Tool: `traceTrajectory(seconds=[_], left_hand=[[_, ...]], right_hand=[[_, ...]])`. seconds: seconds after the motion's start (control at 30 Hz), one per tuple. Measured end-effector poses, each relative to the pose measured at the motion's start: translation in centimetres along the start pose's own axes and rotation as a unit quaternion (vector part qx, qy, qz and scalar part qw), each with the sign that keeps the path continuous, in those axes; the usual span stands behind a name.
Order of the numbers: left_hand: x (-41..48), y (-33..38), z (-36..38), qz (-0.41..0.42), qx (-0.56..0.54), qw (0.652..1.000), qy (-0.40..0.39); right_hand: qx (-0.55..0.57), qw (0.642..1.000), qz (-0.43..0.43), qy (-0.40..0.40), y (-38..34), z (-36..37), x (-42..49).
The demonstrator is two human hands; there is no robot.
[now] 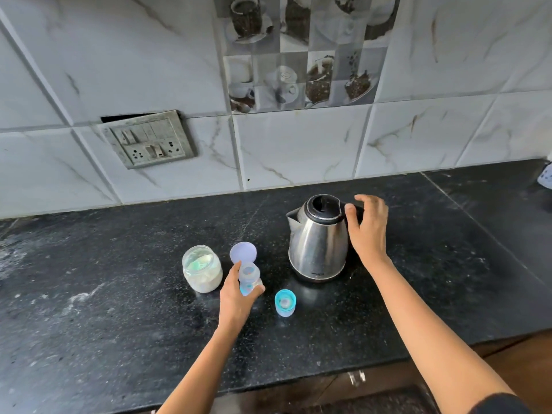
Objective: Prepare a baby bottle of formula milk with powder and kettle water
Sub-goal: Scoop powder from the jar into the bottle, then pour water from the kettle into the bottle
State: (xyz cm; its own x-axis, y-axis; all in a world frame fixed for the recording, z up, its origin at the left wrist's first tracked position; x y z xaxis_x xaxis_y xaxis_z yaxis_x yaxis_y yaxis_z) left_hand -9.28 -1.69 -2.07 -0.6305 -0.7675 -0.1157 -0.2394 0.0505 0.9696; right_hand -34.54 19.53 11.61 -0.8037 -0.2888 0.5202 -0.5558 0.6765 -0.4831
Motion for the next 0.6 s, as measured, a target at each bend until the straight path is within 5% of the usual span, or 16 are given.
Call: traceTrajectory(seconds=[0.1,0.23,0.6], left_hand=[[0.0,0.5,0.4,0.010,0.011,1.000,0.011],[0.4,0.1,0.4,0.017,0.000,0.999,0.030],[1.3,-1.7,1.1,-0.008,-0.029,0.999,0.042]], right_hand=[[-0.029,0.998,0.028,-0.045,3.0,0.8,1.0],[0.113,0.974,0.107,-0.166,5.3,2.7,0.7],[0.248,0.946,0.126,-0.168,6.9,5.4,1.1]])
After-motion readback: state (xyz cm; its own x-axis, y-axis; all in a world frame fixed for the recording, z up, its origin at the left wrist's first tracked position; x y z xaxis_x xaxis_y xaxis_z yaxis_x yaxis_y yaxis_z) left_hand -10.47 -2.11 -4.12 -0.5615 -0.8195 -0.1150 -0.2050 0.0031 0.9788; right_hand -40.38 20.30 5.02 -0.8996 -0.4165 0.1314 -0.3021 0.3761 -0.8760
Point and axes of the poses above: each hand's wrist, its own x-axis towards the middle knuckle, its own z-axis out of the palm, y = z × x, the point moved 10 cm from there along x, towards the middle knuckle, and after that the axes turned 13 degrees about -x, right-handed, at the moved point
